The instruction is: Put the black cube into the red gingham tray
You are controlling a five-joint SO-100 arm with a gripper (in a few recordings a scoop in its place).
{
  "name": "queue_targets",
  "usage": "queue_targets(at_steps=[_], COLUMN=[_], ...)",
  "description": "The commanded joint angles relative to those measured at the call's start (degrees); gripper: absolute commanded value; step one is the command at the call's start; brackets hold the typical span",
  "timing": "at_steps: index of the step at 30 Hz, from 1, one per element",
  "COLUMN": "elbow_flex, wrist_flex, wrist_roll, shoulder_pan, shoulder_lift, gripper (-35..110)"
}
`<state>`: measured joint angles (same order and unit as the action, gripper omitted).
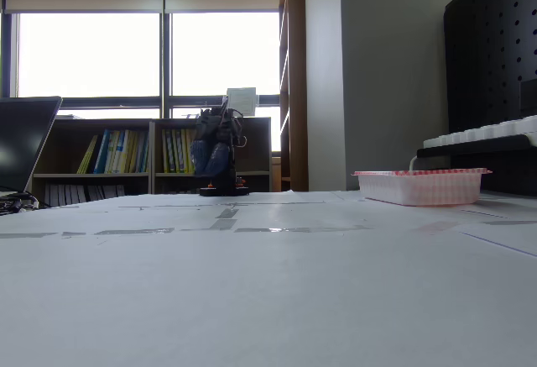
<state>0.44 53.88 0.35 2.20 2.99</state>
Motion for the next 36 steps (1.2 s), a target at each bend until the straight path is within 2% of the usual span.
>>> queue_targets(at_steps=[1,7,12,36], elbow_flex=[0.44,0.44,0.44,0.35], wrist_flex=[5.01,17.14,22.32,22.41], wrist_roll=[0.53,-2.02,-1.93,-1.67], shoulder_pan=[0.09,-0.18,-1.05,1.32], shoulder_lift=[2.81,5.71,7.47,7.47], gripper=[0,0,0,0])
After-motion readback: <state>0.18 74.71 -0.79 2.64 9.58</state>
